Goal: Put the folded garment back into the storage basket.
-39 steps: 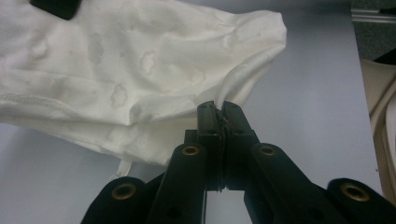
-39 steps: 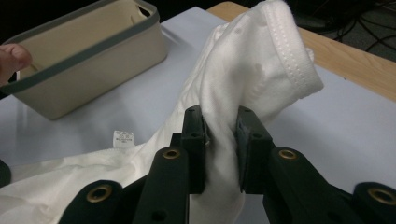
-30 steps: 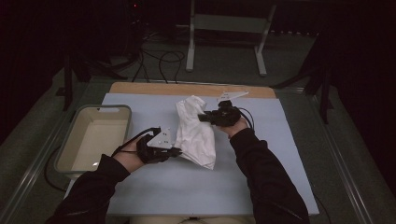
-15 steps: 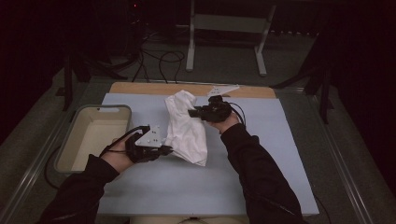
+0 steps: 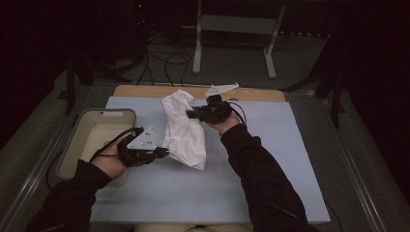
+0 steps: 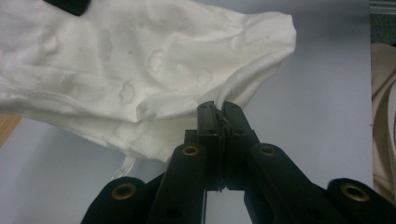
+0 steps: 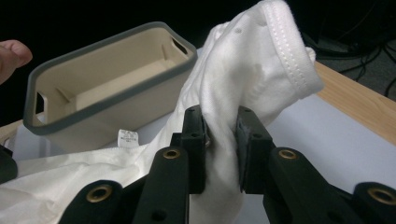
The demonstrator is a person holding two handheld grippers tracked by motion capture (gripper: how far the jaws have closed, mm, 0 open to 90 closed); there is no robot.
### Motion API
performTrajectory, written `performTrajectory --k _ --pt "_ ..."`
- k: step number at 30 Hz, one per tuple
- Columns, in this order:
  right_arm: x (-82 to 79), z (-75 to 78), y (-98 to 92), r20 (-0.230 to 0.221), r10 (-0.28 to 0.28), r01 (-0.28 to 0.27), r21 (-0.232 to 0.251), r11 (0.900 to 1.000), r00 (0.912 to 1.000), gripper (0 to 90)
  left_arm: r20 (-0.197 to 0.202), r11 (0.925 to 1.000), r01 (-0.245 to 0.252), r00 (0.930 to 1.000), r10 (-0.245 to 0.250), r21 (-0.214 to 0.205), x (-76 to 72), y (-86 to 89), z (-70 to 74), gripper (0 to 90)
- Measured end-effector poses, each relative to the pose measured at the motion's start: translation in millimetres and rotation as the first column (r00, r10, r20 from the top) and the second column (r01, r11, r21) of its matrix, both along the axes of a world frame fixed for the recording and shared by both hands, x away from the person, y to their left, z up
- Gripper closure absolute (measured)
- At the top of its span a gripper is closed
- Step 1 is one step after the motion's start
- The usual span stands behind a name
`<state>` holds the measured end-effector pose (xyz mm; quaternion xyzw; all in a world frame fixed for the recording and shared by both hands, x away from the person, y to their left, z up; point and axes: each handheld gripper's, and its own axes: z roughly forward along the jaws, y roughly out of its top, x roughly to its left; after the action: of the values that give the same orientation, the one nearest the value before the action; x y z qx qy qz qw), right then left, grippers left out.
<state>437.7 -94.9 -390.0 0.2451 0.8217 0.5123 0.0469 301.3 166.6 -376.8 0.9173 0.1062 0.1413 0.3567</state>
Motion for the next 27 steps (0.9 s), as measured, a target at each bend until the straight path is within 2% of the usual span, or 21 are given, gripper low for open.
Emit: performTrajectory --k 18,27 --pt "1.6 15.8 36.9 0.025 0.039 -0.039 0.014 0.9991 0.9989 76.4 0.013 0.9984 -0.057 0.9983 0.057 -0.005 -9.1 30.1 9.2 88.6" --pt "2.3 21.9 57.3 0.024 0.056 -0.057 0.022 0.9981 0.9981 76.4 0.023 0.996 -0.089 0.9958 0.089 -0.005 -14.8 46.4 15.1 88.6"
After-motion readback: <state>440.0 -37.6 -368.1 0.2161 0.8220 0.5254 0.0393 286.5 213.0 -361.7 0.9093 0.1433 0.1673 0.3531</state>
